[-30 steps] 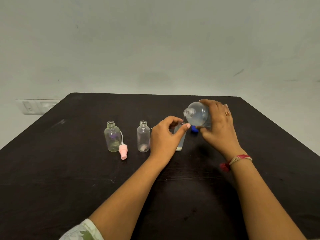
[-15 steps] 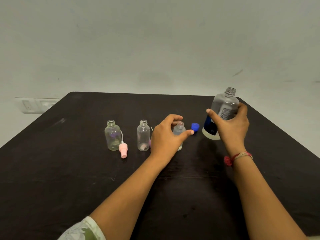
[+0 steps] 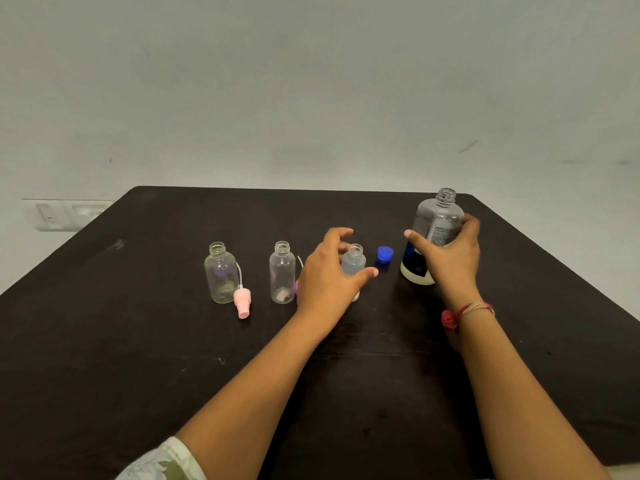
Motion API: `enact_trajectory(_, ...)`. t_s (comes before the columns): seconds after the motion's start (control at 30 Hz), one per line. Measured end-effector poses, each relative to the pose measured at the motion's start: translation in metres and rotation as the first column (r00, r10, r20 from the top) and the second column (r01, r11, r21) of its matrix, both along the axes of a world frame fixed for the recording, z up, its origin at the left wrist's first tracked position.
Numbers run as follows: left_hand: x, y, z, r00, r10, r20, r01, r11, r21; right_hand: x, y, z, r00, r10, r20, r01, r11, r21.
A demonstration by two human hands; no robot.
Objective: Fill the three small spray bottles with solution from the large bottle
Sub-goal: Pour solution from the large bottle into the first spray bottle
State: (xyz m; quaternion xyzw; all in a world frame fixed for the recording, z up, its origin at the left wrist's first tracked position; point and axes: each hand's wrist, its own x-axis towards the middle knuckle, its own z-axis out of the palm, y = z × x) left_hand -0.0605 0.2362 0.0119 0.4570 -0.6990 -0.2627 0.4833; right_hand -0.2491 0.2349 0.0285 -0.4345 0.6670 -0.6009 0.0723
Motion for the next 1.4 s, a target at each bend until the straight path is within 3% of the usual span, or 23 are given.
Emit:
enact_trajectory(0.1, 0.0, -0.002, 0.0, 1.0, 0.008, -0.016, -0.008, 1.0, 0.007, 0.0, 0.0, 0.001, 0.999, 0.04, 0.008, -0.04, 0.999, 0.007)
enact_trajectory(0.2, -0.001, -0.003, 0.0, 0.998, 0.007, -0.057, -0.007, 1.0, 0.008, 0.007, 0.007, 0.01, 0.993, -0.085, -0.076, 0.085, 0.996, -0.009)
enact_trajectory(0.27, -0.001, -0.003, 0.0, 0.998, 0.003, -0.071, -0.002, 1.0, 0.009, 0.013, 0.014, 0.019, 0.98, -0.149, -0.133, 0.124, 0.975, -0.183)
enact_trajectory(0.37, -0.002, -0.004, -0.002, 0.996, 0.004, -0.091, -0.004, 1.0, 0.0, 0.021, 0.022, 0.029, 0.978, -0.059, -0.202, -0.031, 0.909, -0.416)
enact_trajectory(0.43, -0.003, -0.005, -0.003, 0.994, 0.004, -0.105, -0.005, 1.0, -0.013, 0.029, 0.024, 0.031, 0.947, 0.137, -0.289, -0.239, 0.904, -0.355)
enact_trajectory(0.5, -0.004, -0.005, -0.004, 0.993, 0.004, -0.115, -0.007, 1.0, -0.025, 0.038, 0.023, 0.029, 0.853, 0.366, -0.372, -0.445, 0.883, -0.153)
enact_trajectory(0.57, -0.004, -0.006, -0.005, 0.994, 0.007, -0.11, -0.011, 0.999, -0.035, 0.042, 0.021, 0.024, 0.755, 0.49, -0.436, -0.534, 0.845, 0.025)
enact_trajectory(0.73, -0.002, -0.007, -0.004, 0.997, 0.02, -0.07, -0.024, 0.998, -0.056, 0.038, 0.017, 0.021, 0.728, 0.638, -0.249, -0.613, 0.77, 0.179)
enact_trajectory(0.9, 0.0, -0.004, -0.003, 0.996, 0.002, -0.085, -0.005, 0.999, -0.035, 0.048, 0.012, 0.008, 0.722, 0.658, -0.213, -0.605, 0.75, 0.266)
enact_trajectory(1.23, -0.001, -0.006, -0.002, 0.993, 0.015, -0.116, -0.016, 1.0, -0.013, 0.062, -0.001, -0.008, 0.846, 0.533, -0.028, -0.526, 0.841, 0.126)
enact_trajectory(1.4, -0.002, -0.005, -0.004, 0.998, 0.017, -0.061, -0.018, 1.0, -0.015, 0.068, 0.001, -0.014, 0.887, 0.455, -0.081, -0.452, 0.89, 0.055)
